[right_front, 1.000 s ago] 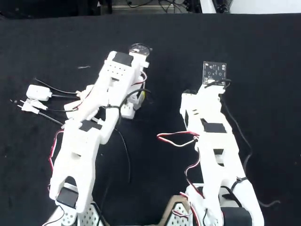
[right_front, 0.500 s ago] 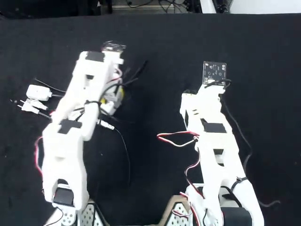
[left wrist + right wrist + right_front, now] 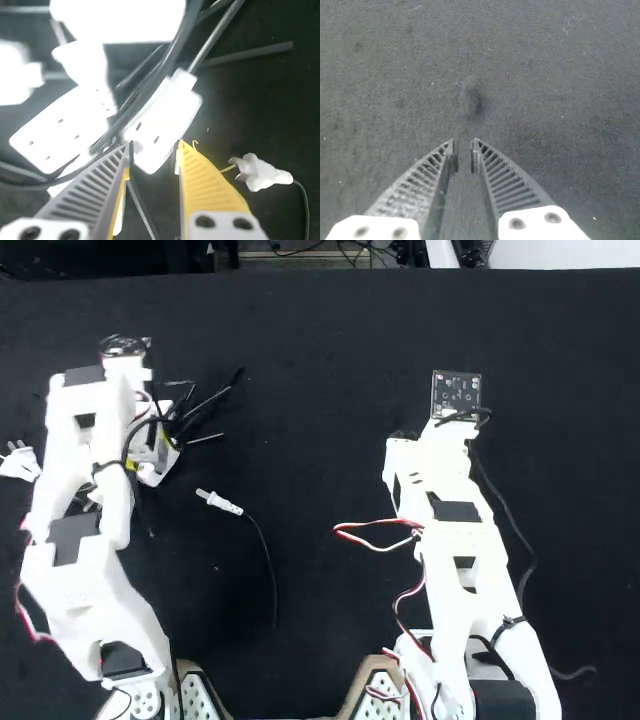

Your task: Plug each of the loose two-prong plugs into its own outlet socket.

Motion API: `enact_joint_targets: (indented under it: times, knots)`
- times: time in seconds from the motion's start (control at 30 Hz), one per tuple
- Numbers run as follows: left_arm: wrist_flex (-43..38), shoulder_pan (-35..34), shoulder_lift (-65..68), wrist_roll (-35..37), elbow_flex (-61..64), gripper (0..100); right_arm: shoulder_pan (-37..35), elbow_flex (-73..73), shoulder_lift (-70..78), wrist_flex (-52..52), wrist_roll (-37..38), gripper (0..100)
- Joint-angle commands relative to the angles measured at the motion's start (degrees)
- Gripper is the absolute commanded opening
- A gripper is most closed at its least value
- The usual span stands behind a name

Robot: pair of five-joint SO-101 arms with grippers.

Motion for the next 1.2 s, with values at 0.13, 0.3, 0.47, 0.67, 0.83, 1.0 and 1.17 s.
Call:
enact_joint_targets:
  times: [0.13,0.3,0.47,0.67,0.83,1.0,1.17]
  knots:
    - [-0.09,5.05,-19.16,-0.79,8.4,16,0.62,-1.36,0.13,-1.49,-0.18,4.9]
    - [-2.99,6.64,-26.81,-0.97,16.22,16,0.62,-1.19,0.13,-1.41,-0.18,4.9]
    - [-5.36,0.4,-26.81,-2.81,22.02,19,0.62,-1.19,0.13,-1.41,-0.18,4.9]
    - [-1.85,-11.21,-27.52,-7.91,19.21,20,-0.7,-1.19,0.13,-1.41,-0.18,4.9]
    - [4.57,-17.54,-26.9,-16.26,16.13,20,-2.73,-1.1,0.22,-1.23,-0.18,4.9]
    - [7.56,-17.36,-27.08,-23.03,20.09,20,-2.73,-1.19,0.22,-1.23,-0.18,4.9]
    - [3.69,-13.23,-27.43,-22.24,24.92,20,-2.73,-1.19,0.22,-1.05,-0.18,4.9]
